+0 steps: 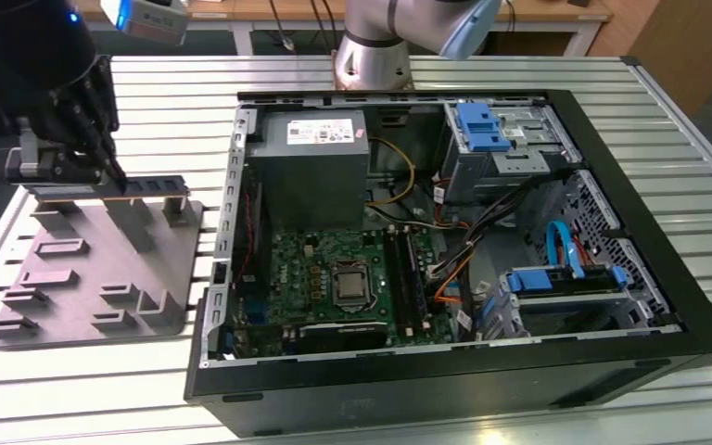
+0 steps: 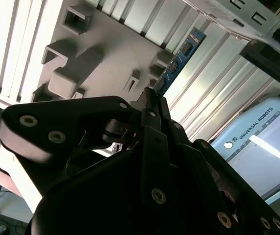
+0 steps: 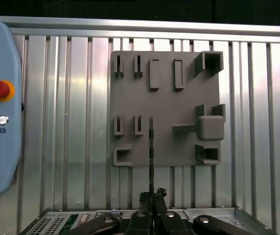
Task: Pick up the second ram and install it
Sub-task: 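Pick up the second ram and move it above second insertion slot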
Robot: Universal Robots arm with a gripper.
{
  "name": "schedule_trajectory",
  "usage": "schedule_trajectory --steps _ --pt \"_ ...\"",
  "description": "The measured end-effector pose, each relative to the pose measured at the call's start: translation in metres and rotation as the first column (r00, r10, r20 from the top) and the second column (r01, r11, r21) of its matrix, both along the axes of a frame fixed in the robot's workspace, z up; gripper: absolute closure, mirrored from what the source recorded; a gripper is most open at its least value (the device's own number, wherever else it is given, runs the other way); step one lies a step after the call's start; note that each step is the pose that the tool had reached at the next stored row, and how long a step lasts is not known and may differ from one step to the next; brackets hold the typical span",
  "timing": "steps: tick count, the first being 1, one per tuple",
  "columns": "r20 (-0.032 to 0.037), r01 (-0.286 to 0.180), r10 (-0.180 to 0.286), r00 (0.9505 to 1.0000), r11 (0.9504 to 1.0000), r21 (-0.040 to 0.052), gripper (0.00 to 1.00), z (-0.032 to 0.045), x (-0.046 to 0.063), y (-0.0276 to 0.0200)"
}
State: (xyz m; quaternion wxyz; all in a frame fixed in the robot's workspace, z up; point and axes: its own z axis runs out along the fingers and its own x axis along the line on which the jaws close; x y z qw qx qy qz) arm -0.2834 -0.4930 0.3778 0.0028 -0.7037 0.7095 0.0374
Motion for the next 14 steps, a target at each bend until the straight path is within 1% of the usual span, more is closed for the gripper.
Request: schedule_trajectory --steps 5,6,14 --pt "0.0 0.0 0.0 1.0 1.0 0.0 0.86 0.0 0.013 0.0" --pt "0.0 0.0 0.0 1.0 1.0 -0.0001 0.86 0.0 0.021 0.0" --pt "0.0 0.0 0.0 1.0 1.0 0.0 0.86 0.0 0.041 0.0"
